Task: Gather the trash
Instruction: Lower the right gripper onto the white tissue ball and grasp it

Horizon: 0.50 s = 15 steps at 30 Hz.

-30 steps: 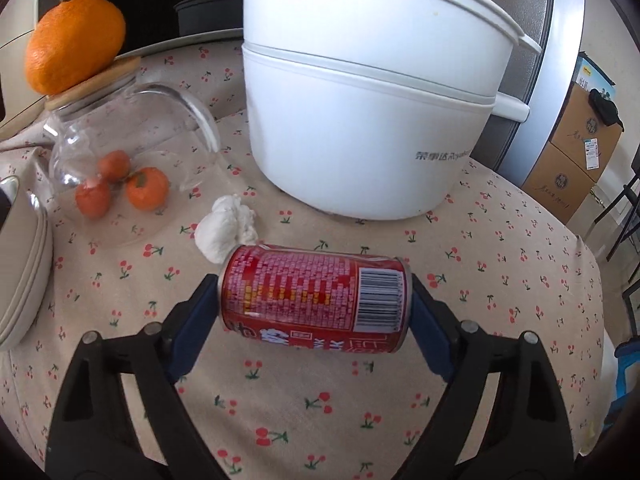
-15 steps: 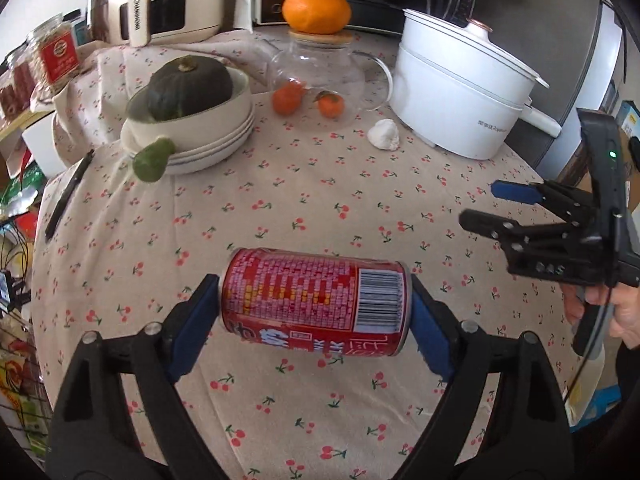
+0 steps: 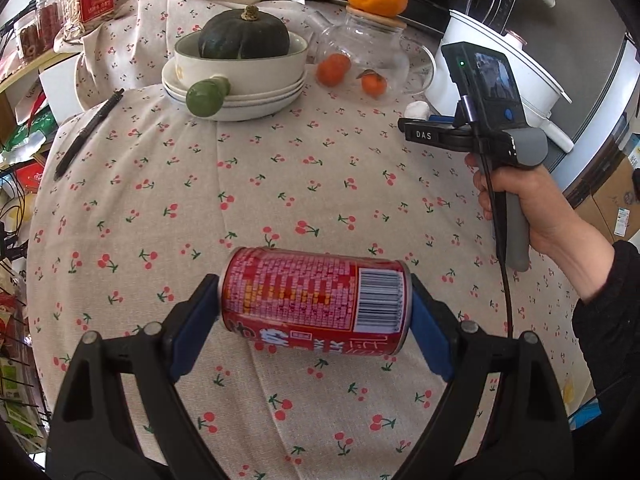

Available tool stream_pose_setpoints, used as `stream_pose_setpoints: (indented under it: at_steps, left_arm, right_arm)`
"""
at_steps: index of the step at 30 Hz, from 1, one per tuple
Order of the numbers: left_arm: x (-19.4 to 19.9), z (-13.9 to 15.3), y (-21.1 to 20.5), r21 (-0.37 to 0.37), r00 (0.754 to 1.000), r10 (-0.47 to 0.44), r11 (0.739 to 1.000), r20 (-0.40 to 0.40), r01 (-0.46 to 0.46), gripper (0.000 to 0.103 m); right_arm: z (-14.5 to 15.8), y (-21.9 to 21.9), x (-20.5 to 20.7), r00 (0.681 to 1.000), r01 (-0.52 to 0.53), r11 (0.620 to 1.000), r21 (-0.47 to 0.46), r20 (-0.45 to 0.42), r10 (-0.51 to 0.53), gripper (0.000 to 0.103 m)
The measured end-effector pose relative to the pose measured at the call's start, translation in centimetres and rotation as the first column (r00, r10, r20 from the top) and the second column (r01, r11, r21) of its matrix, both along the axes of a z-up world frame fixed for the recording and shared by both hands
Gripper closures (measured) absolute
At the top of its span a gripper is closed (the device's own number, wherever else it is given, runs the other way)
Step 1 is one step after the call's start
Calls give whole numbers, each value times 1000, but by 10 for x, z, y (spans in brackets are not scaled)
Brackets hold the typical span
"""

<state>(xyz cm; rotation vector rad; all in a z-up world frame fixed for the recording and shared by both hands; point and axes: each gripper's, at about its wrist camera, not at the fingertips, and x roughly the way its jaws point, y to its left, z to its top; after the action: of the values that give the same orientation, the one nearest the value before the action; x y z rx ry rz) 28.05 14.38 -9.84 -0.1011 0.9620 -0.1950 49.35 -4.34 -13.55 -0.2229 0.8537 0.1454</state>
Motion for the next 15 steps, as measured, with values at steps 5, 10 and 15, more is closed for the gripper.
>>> stream_pose_setpoints:
  at_steps: [5, 10, 15]
  left_arm:
    - [-1, 3, -2, -1, 1000, 4, 1000, 10, -4, 14]
    - [-6, 9, -9, 9, 1000, -3, 1000, 28, 3, 14]
    - [-10, 19, -20, 6, 999, -9, 1000, 53, 9, 14]
  right_arm:
    - [-2, 12, 20, 1000, 8, 999, -34, 14, -8, 73]
    - [0, 15, 14, 1000, 20, 998, -65, 13, -19, 77]
    - [18, 5, -22, 1000, -5, 999, -48, -2, 5, 77]
